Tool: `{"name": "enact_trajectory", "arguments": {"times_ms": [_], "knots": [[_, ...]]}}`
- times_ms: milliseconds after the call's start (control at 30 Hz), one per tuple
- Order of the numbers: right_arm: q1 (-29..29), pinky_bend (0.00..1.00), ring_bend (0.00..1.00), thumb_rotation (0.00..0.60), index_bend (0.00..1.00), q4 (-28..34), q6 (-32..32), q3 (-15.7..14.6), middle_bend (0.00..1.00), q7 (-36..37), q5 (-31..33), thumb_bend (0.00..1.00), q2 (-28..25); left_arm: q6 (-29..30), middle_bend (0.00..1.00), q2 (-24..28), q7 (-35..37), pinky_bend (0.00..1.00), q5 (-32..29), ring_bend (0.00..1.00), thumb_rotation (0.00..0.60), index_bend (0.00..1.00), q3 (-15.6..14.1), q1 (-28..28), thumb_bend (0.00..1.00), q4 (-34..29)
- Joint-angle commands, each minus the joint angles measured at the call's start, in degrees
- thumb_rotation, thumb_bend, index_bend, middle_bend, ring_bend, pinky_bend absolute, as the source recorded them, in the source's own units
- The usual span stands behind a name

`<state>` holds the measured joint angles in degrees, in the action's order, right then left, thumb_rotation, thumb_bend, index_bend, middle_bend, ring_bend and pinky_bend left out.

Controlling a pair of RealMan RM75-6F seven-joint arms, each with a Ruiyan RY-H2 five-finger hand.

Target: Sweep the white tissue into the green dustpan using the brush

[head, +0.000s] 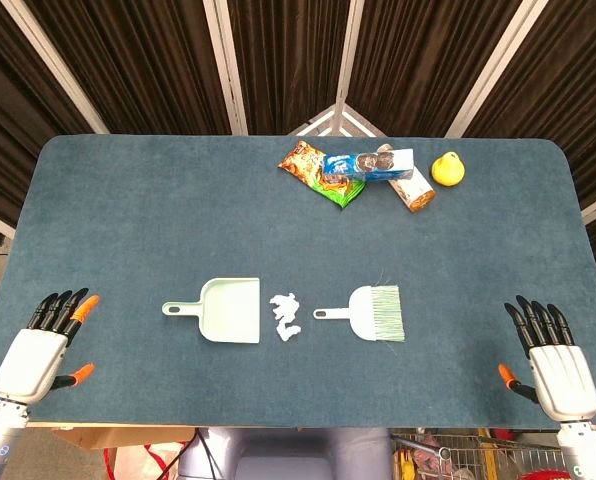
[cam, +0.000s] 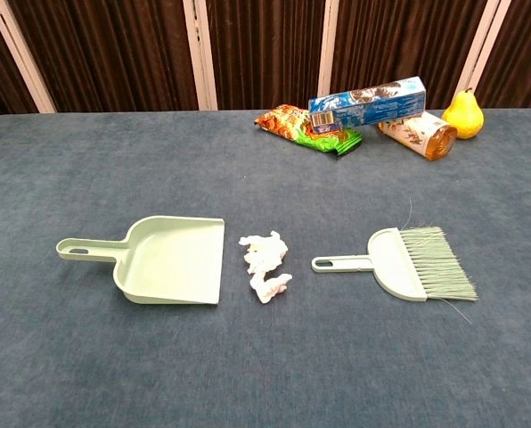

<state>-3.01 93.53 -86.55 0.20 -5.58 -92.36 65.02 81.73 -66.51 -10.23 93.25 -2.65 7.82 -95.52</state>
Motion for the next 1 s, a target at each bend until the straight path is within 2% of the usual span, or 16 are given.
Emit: {"name": "enact_trajectory", "arguments": {"times_ms": [33, 633, 767, 800, 833, 900, 967, 1000], "knots": [[0.0, 0.0, 0.0, 0.6, 0.0, 0.1, 0.0, 0.0, 0.0, 0.0, 0.1, 0.29, 0.0, 0.0, 0.0, 0.0, -0.2, 0.0, 0.0, 0.0, 0.6, 0.0, 0.0, 0.0, 0.0, 0.0], [-0.9, 0.0, 0.0, 0.6, 0.0, 2.2, 2.2, -0.1, 0.0, 0.2, 0.4, 0.29, -1.2, -0.2, 0.0, 0.3, -0.2, 0.0, -0.2, 0.0, 0.6, 0.0, -0.1, -0.1, 0.0, -0.5], [-2.8, 0.01, 0.0, 0.6, 0.0, 4.0, 4.1, 1.3, 0.0, -0.1, 1.3, 0.29, -1.4, -0.4, 0.0, 0.3, -0.4, 0.0, -0.4, 0.0, 0.6, 0.0, -0.1, 0.0, 0.0, -0.6], [-3.4, 0.03, 0.01, 0.6, 0.0, 4.3, 4.5, 1.9, 0.0, -0.4, 1.6, 0.29, -1.3, -0.3, 0.0, 0.3, -0.5, 0.0, -0.3, 0.0, 0.6, 0.0, -0.1, 0.0, 0.0, -0.6], [-4.1, 0.09, 0.05, 0.6, 0.0, 4.6, 5.1, 2.6, 0.02, -0.6, 2.1, 0.29, -1.1, -0.4, 0.0, 0.3, -0.6, 0.0, -0.3, 0.0, 0.6, 0.0, -0.1, 0.0, 0.0, -0.6], [-5.9, 0.28, 0.21, 0.6, 0.0, 5.3, 7.0, 4.3, 0.14, -1.2, 3.9, 0.29, -0.3, -0.7, 0.0, 0.4, -0.7, 0.0, -0.4, 0.0, 0.6, 0.0, -0.2, 0.1, 0.0, -0.7], [-7.3, 0.53, 0.47, 0.6, 0.0, 5.9, 8.5, 5.7, 0.37, -1.5, 5.5, 0.28, 0.3, -0.8, 0.0, 0.4, -0.7, 0.0, -0.6, 0.0, 0.6, 0.0, -0.2, 0.1, 0.0, -0.8], [-8.2, 0.59, 0.55, 0.6, 0.0, 6.2, 9.6, 6.3, 0.45, -1.6, 6.5, 0.28, 0.6, -0.9, 0.0, 0.4, -0.7, 0.0, -0.6, 0.0, 0.6, 0.0, -0.2, 0.1, 0.0, -0.8]]}}
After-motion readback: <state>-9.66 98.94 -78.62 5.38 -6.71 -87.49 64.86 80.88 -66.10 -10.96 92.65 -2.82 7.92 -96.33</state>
